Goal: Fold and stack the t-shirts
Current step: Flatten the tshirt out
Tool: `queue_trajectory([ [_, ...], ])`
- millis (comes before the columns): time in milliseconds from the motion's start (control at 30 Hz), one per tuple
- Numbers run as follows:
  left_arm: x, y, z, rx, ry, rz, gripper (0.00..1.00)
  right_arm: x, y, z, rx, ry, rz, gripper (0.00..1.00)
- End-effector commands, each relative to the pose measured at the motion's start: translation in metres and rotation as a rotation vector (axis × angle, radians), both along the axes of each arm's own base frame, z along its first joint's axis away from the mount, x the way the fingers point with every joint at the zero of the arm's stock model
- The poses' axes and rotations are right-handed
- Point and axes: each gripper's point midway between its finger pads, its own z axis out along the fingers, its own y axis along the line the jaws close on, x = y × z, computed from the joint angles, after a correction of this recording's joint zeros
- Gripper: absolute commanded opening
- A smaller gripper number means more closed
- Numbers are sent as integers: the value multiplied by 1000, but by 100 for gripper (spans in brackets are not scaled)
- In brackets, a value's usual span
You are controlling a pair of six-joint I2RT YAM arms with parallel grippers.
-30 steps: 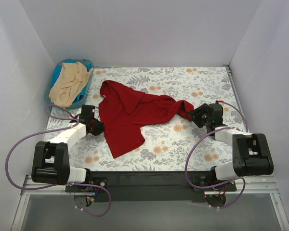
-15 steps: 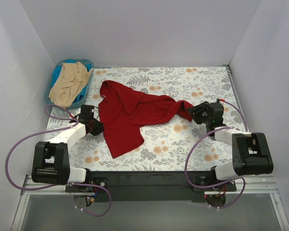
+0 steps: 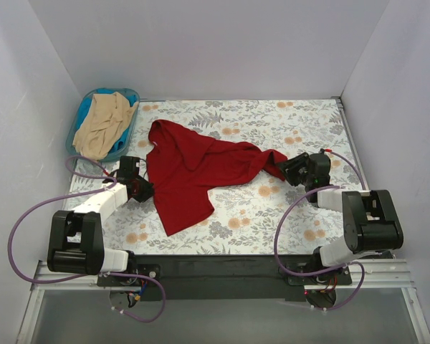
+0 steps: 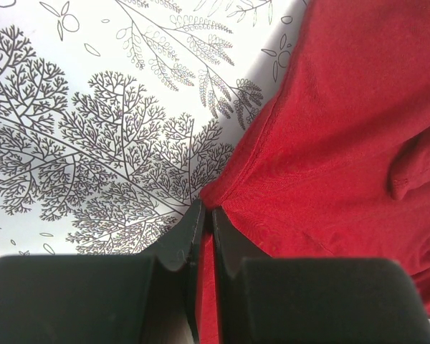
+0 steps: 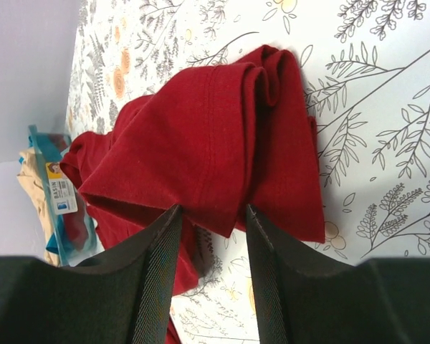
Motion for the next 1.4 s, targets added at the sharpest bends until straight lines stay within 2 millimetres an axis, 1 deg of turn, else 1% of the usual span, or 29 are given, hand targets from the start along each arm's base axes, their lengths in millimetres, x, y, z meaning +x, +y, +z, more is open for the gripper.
queue_trajectory([
  [0,8,5,6,15,-22,3,0,15,0,10,11,-52,-2,47],
  [33,8,5,6,15,-22,4,0,16,1,7,15,-42,-2,46],
  [133,9,5,8,12,-27,2,0,19,2,8,21,-44,5,40],
  [167,9,5,9,12,-30,1,0,19,2,8,19,-46,3,31],
  [233,11,4,12,10,-37,0,0,20,1,12,11,-60,3,20],
  [267,11,5,13,10,-39,0,0,20,1,13,7,-63,3,13],
  [367,15,7,20,18,-54,-2,0,19,-1,21,-7,-87,15,3],
  [400,16,8,23,24,-61,-4,0,19,-3,22,-12,-91,15,1],
  [500,22,11,33,35,-81,-1,0,13,-9,26,-37,-90,22,1],
  [567,24,15,41,48,-92,0,0,8,-13,23,-73,-71,32,1],
  [600,28,17,48,53,-107,6,0,6,-18,28,-87,-82,29,1],
  [633,29,21,52,65,-111,12,0,1,-22,24,-117,-64,38,1],
  [667,30,23,58,75,-125,9,0,-1,-25,25,-139,-65,46,1],
  [700,35,27,67,84,-142,19,0,-2,-28,32,-163,-79,57,1],
  [733,34,30,69,91,-137,24,0,-10,-28,25,-184,-34,78,1],
  [767,35,33,74,93,-147,28,0,-10,-32,29,-246,-46,103,1],
  [800,35,37,78,99,-152,35,0,-10,-44,36,-273,-54,80,1],
  [867,34,41,83,98,-157,38,0,-25,-52,30,-333,-14,96,1],
  [900,34,50,87,100,-166,62,0,-30,-56,41,-354,-49,87,1],
  [967,31,54,90,101,-168,63,0,-48,-61,37,-378,-23,87,1],
  [1000,30,56,92,99,-175,66,0,-54,-62,47,-397,-58,87,1],
  [1067,27,59,89,101,-168,62,0,-73,-59,38,-392,-8,111,1],
  [1133,25,60,87,97,-159,59,0,-96,-56,24,-379,39,136,1],
  [1200,24,63,85,93,-152,62,0,-112,-53,13,-363,69,149,1],
  [1233,23,62,84,86,-150,58,0,-126,-51,0,-343,108,150,5],
  [1267,23,62,83,83,-148,57,0,-133,-46,-4,-323,114,166,29],
  [1300,23,62,83,80,-148,57,0,-138,-44,-4,-311,109,169,42],
  [1333,23,60,83,67,-151,50,0,-145,-42,-12,-294,133,171,52],
  [1367,23,58,83,59,-154,48,0,-148,-41,-13,-283,136,173,59],
])
